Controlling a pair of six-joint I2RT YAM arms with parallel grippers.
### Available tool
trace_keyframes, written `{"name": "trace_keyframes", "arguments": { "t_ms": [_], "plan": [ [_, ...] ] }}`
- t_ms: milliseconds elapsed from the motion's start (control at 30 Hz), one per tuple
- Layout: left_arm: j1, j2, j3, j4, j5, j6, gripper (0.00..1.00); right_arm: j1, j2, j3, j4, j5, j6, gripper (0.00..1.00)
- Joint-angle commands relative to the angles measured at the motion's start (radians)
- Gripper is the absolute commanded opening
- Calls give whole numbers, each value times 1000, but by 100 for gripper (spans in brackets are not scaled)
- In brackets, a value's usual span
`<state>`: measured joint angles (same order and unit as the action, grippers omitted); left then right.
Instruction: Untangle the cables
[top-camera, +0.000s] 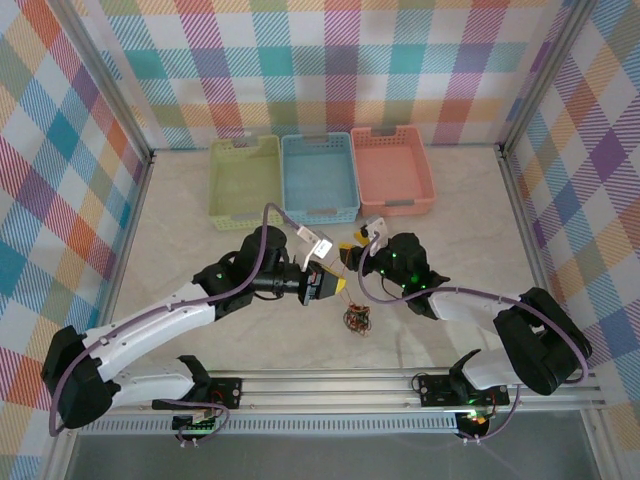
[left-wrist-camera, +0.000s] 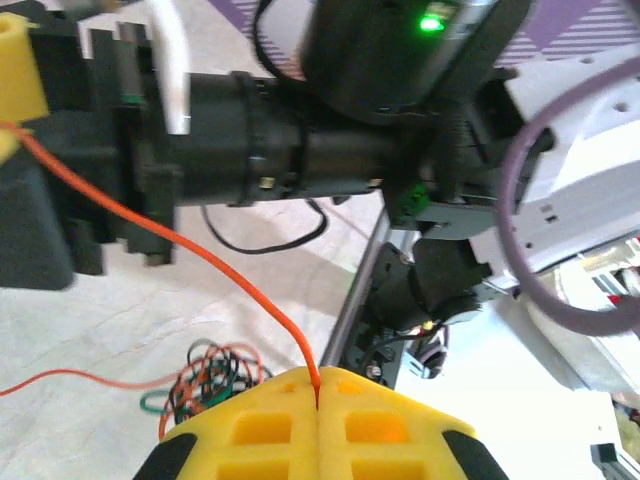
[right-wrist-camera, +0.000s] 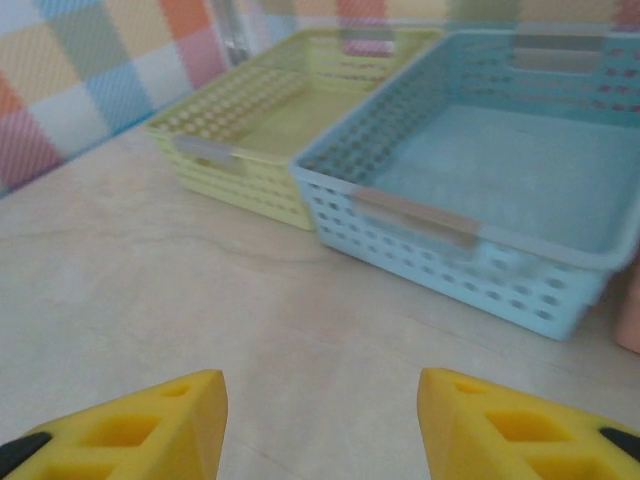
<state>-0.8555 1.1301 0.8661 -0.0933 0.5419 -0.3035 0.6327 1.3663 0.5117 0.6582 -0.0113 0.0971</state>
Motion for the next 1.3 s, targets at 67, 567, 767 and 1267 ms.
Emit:
{"name": "trace_keyframes", "arguments": {
  "t_ms": [67, 567, 767, 1267],
  "plan": [
    [-13, -129, 6, -44, 15, -30, 0, 0, -1, 39, -91, 222, 6, 50],
    [-13, -351, 59, -276, -85, -31, 0, -43, 10, 60, -188, 320, 59, 44],
    [-13, -427, 114, -361, -127, -27, 0, -73, 22, 88, -283, 433, 90, 42],
    [-13, -529, 228, -554, -271, 15, 0, -116, 54, 120, -393, 535, 147, 43]
  ]
}}
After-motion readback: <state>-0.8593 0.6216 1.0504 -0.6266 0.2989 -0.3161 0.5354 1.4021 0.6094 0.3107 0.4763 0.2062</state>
